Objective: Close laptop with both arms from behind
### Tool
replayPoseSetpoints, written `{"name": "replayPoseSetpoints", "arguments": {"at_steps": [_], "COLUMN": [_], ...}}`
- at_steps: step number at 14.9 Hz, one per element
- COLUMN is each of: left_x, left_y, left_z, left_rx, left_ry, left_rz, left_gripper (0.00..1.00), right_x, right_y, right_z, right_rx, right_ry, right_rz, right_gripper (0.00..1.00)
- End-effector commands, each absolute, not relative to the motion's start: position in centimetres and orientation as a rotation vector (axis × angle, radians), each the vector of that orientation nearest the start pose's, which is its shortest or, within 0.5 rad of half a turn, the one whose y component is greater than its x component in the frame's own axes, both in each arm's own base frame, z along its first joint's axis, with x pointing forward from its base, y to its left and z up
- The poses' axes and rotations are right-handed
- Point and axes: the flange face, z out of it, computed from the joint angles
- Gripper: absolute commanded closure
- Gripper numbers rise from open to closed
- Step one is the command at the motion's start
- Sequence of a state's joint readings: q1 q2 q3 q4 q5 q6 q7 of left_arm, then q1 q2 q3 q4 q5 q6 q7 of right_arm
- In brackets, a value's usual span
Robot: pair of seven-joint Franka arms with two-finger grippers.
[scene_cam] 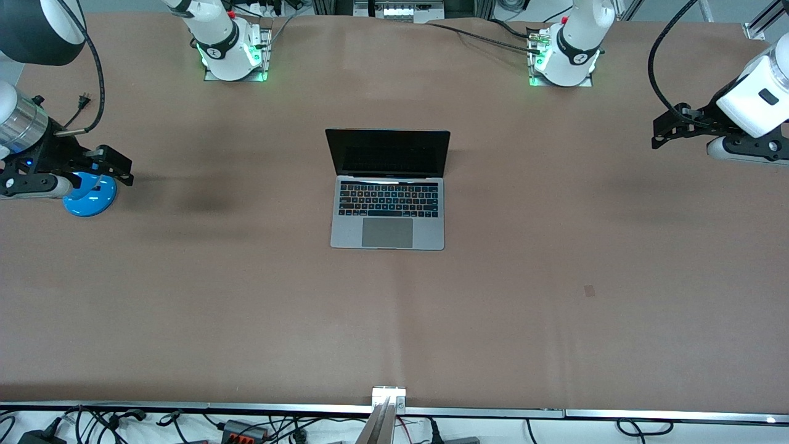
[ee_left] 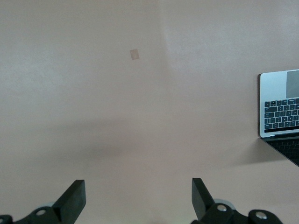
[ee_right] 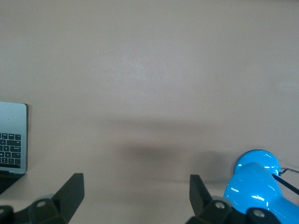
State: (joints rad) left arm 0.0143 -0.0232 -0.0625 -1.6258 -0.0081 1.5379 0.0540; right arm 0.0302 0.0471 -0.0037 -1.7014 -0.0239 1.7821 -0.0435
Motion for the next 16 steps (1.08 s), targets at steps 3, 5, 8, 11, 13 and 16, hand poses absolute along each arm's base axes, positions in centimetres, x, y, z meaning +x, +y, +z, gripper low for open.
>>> {"name": "replayPoseSetpoints", "arguments": {"at_steps": [3,5,8,11,13,16], "left_x": [53.6,53.6,53.6,53.7,53.8,54.1], "left_y": [-2.8,-2.8,-2.8,-2.8,-2.9,-3.0], "left_z": [61.5,61.5,61.5,61.5,61.8,60.9], "left_rx": [-3.146,-3.146,-3.146,-3.146,-3.135,-3.143], "left_ry": [0.171,0.171,0.171,0.169,0.185,0.180], "left_rz": [0.094,0.092,0.094,0.094,0.092,0.200], "left_gripper": [0.00,0.00,0.00,0.00,0.00,0.00], "right_x": [58.2,58.3,58.4,58.5,58.4,58.3], "right_y": [1.6,1.7,1.6,1.6,1.7,2.0], "right_z": [55.9,56.1,56.4,57.0,57.1,57.6], "right_rx": [-3.167,-3.167,-3.154,-3.151,-3.142,-3.129], "right_ry": [-0.156,-0.158,-0.142,-0.141,-0.136,-0.130], "right_rz": [-0.026,-0.031,-0.043,-0.063,-0.063,-0.072], "right_gripper": [0.00,0.00,0.00,0.00,0.00,0.00]}}
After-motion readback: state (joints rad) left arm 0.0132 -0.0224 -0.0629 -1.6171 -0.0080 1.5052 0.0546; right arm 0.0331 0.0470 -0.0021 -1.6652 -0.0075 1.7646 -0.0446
